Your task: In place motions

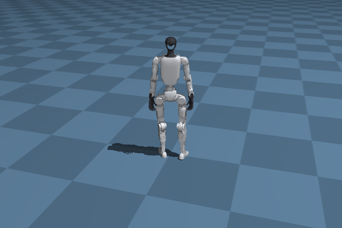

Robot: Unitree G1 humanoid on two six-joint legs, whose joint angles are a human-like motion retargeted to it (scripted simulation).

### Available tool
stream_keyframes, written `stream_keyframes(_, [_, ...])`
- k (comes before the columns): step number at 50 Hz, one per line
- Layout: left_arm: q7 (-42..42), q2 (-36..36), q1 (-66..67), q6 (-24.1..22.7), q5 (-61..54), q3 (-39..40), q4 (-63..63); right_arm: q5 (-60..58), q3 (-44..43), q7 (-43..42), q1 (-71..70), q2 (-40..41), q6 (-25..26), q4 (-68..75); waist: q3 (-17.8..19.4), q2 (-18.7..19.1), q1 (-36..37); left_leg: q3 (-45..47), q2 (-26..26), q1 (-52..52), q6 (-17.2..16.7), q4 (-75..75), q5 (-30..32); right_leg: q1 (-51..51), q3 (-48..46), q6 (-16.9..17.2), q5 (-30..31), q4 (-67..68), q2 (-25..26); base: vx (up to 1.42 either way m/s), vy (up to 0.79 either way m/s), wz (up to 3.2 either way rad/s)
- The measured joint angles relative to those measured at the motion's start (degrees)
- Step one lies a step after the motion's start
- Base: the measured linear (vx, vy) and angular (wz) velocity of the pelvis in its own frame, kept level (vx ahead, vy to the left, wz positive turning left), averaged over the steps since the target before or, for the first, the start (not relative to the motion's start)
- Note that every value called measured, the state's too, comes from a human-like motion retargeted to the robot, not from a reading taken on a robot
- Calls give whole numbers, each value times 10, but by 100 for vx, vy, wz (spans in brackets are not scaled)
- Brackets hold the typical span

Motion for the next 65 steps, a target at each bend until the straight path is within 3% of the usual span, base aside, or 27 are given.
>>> stream_keyframes(65, [-1, -2, -3, -2, 1, -2, 7, -1, -1, -1, 0, -1, -1, 2, 3, 0, 0, -4, -3, 0, 3, 1, 1, -1, 15, -2, 1, 1, 3, 0, 0, 0])
